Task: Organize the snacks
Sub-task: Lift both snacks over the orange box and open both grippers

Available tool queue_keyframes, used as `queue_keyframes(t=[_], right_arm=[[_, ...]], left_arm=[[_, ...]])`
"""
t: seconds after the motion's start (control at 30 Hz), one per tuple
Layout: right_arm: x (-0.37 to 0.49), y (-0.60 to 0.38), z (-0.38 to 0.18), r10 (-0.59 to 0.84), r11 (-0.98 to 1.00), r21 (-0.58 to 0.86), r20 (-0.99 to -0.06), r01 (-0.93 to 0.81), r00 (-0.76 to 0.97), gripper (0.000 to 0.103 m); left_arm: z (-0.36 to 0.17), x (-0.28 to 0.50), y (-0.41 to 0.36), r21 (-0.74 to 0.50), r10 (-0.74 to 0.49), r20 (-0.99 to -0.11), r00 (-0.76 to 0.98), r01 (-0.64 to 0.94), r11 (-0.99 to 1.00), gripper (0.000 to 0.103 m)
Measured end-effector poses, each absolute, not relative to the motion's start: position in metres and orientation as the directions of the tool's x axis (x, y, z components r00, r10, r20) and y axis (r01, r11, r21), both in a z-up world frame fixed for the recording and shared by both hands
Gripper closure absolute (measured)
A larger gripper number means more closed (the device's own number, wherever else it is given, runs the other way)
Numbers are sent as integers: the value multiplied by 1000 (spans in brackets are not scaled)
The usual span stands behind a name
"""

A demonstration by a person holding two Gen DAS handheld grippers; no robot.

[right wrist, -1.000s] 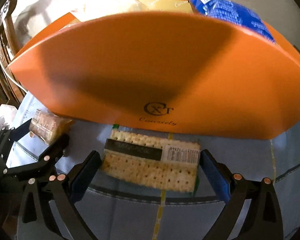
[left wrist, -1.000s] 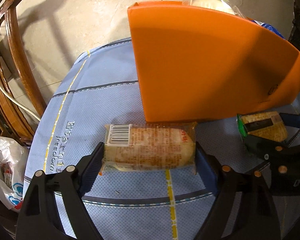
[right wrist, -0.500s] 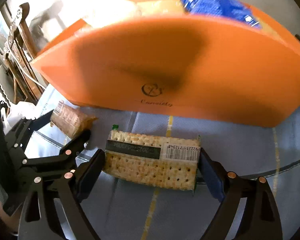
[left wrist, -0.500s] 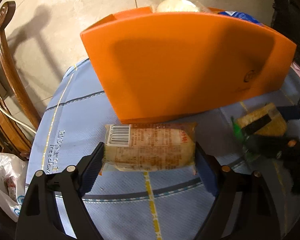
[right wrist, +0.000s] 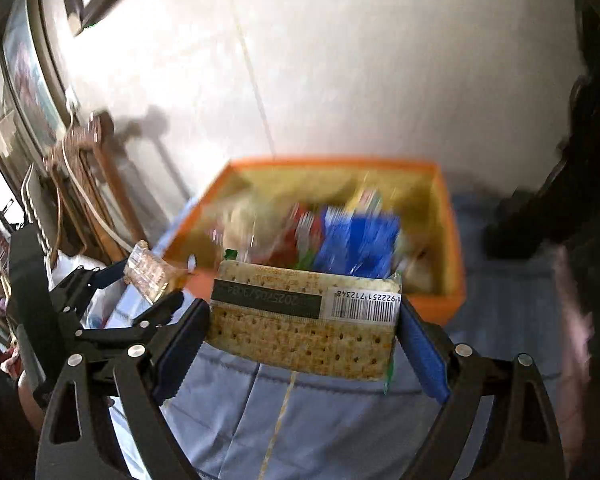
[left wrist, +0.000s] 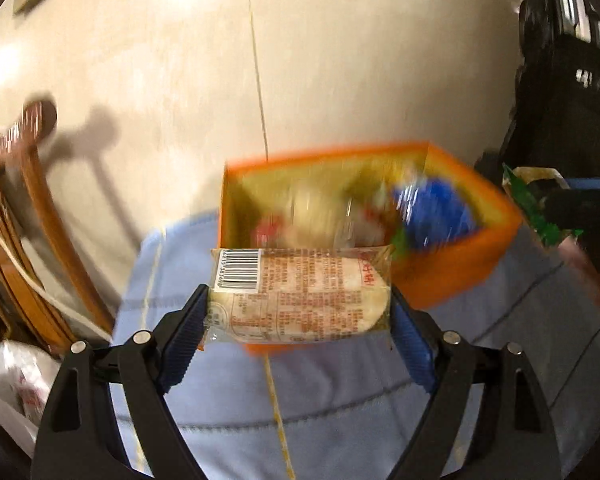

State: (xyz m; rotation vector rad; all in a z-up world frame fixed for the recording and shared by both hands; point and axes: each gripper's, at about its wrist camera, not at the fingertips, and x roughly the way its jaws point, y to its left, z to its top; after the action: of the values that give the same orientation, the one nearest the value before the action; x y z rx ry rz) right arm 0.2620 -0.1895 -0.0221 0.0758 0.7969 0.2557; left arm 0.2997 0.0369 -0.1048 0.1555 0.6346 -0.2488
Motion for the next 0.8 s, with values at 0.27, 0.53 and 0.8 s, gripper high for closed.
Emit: queue_keyframes(t=[0.27,0.53,0.8], right_arm=[[297,-204,59,239,971,144,-648,-192,723,11],[340,-218,52,203,979,120,-672,-165,713,11],[353,-207,16,158,985,63,-689,-159,708,7]], left_arm=[[-26,334,11,95,-199,-518,832,287,953,20],[-29,378,3,93,-153,-527,836,236,967,20],[-62,403,5,64,-121,-626,770,206,977,4]])
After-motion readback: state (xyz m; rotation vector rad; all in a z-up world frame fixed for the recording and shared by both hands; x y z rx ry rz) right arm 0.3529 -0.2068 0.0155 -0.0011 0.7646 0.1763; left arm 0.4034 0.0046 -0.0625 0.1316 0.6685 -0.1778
